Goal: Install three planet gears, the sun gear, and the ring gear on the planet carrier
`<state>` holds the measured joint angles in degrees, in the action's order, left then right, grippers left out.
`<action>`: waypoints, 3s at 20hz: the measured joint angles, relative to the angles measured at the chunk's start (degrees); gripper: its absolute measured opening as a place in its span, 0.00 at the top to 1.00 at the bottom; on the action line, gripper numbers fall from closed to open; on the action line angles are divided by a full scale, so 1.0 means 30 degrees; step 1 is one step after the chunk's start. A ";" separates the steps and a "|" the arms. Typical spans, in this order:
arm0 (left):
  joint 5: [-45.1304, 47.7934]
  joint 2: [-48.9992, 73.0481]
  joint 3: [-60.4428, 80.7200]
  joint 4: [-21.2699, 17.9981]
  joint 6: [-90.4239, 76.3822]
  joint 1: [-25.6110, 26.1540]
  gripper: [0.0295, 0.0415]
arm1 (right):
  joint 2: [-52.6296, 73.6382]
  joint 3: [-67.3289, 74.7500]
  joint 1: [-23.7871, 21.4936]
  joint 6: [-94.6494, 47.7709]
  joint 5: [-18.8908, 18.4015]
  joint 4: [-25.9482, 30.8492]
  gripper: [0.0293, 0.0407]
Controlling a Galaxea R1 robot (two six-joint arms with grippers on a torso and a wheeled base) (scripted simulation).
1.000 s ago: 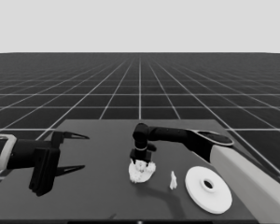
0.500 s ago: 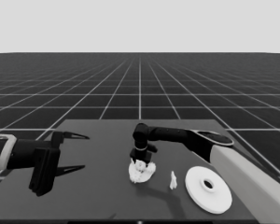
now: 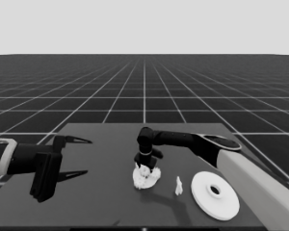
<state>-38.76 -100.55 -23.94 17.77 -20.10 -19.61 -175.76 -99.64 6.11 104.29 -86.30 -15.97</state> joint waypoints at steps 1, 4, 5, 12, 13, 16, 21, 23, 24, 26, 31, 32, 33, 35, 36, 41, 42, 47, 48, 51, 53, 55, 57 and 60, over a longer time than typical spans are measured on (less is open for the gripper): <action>0.0000 0.0000 0.0000 0.0000 0.0000 0.0000 0.25 | 0.0000 0.0000 0.0001 0.0200 0.0001 0.0000 0.85; 0.0000 0.0000 0.0000 0.0000 0.0000 0.0000 0.25 | 0.0000 0.0000 0.0002 0.0800 0.0001 0.0000 0.85; 0.0000 0.0000 0.0000 0.0000 0.0000 0.0000 0.25 | -0.0001 0.0000 0.0003 0.1000 0.0002 0.0001 0.85; 0.0000 0.0000 0.0000 0.0000 0.0000 0.0000 0.25 | 0.0002 -0.0002 0.0008 0.2400 0.0003 -0.0002 0.85; 0.0000 0.0000 0.0000 0.0000 0.0000 0.0000 0.25 | 0.0004 -0.0003 0.0009 0.2600 0.0002 -0.0003 0.85; 0.0000 0.0000 0.0000 0.0000 0.0000 0.0000 0.25 | 0.0007 -0.0007 0.0034 0.3200 0.0002 -0.0004 0.85; 0.0000 0.0000 0.0000 0.0000 0.0000 0.0000 0.25 | 0.0007 -0.0008 0.0049 0.4200 0.0002 -0.0003 0.85; 0.0000 0.0000 0.0000 0.0000 0.0000 0.0000 0.25 | 0.0007 -0.0009 0.0049 0.4600 0.0002 -0.0003 0.85; 0.0000 0.0000 0.0000 0.0000 0.0000 0.0000 0.25 | 0.0007 -0.0008 0.0049 0.4800 0.0002 -0.0004 0.85; 0.0000 0.0000 0.0000 0.0000 0.0000 0.0000 0.25 | 0.0008 -0.0009 0.0049 0.5200 0.0002 -0.0004 0.85; 0.0000 0.0000 0.0000 0.0000 0.0000 0.0000 0.25 | 0.0008 -0.0009 0.0049 0.6200 0.0002 -0.0004 0.85; 0.0000 0.0000 0.0000 0.0000 0.0000 0.0000 0.25 | 0.0008 -0.0009 0.0049 0.6400 0.0002 -0.0004 0.85; 0.0000 0.0000 0.0000 0.0000 0.0000 0.0000 0.25 | 0.0008 -0.0009 0.0049 0.6600 0.0002 -0.0004 0.85; 0.0000 0.0000 0.0000 0.0000 0.0000 0.0000 0.25 | 0.0007 -0.0009 0.0049 0.7000 0.0002 -0.0004 0.85; 0.0000 0.0000 0.0000 0.0000 0.0000 0.0000 0.25 | 0.0008 -0.0009 0.0049 0.7200 0.0002 -0.0004 0.85; 0.0000 0.0000 0.0000 0.0000 0.0000 0.0000 0.25 | 0.0008 -0.0009 0.0049 0.8200 0.0002 -0.0004 0.85; 0.0000 0.0000 0.0000 0.0000 0.0000 0.0000 0.25 | 0.0007 -0.0009 0.0049 0.8400 0.0002 -0.0004 0.85; 0.0000 0.0000 0.0000 0.0000 0.0000 0.0000 0.25 | 0.0009 -0.0009 0.0049 0.9400 0.0001 -0.0004 0.85; 0.0000 0.0000 0.0000 0.0000 0.0000 0.0000 0.25 | 0.0007 -0.0008 0.0050 0.9600 0.0002 -0.0004 0.85; 0.0000 0.0000 0.0000 0.0000 0.0000 0.0000 0.25 | 0.0008 -0.0009 0.0049 1.0200 0.0001 -0.0004 0.85; 0.0000 0.0000 0.0000 0.0000 0.0000 0.0000 0.25 | 0.0008 -0.0009 0.0049 1.0600 0.0002 -0.0004 0.85; 0.0000 0.0000 0.0000 0.0000 0.0000 0.0000 0.25 | 0.0008 -0.0010 0.0047 1.0789 0.0002 -0.0006 0.32; 0.0000 0.0000 0.0000 0.0000 0.0000 0.0000 0.25 | 0.0007 -0.0010 0.0046 1.0854 0.0003 -0.0006 0.21; 0.0000 0.0000 0.0000 0.0000 0.0000 0.0000 0.25 | 0.0007 -0.0010 0.0046 1.0882 0.0003 -0.0006 0.19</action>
<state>-38.76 -100.55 -23.94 17.77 -20.10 -19.61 -175.74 -99.67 6.25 136.93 -86.29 -15.98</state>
